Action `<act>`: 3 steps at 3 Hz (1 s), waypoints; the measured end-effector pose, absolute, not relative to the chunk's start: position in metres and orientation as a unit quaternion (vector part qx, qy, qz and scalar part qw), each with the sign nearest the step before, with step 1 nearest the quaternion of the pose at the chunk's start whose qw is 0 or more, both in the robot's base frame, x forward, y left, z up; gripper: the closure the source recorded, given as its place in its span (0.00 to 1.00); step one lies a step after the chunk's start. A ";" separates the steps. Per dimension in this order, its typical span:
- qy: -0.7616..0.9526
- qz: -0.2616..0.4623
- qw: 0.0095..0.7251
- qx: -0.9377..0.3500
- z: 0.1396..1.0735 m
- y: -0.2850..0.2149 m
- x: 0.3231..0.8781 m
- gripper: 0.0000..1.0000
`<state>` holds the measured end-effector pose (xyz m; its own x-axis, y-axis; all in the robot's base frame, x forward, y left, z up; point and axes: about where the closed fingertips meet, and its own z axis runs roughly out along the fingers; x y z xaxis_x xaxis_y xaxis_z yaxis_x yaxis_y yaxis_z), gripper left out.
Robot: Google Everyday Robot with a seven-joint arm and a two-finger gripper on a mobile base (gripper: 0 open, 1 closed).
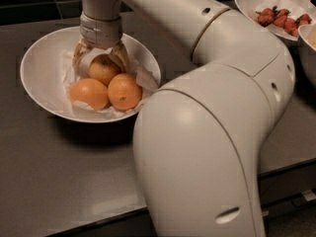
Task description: Pick orange from white bowl
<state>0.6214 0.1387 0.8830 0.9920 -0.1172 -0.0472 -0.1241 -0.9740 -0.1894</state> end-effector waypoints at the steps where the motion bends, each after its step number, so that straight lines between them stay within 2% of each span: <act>1: 0.065 0.019 0.093 -0.993 0.878 0.134 0.627 0.41; 3: 0.065 0.019 0.093 -0.993 0.878 0.134 0.627 0.87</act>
Offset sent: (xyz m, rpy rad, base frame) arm 0.0048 -0.0036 -0.0044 -0.0058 0.0029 -0.0068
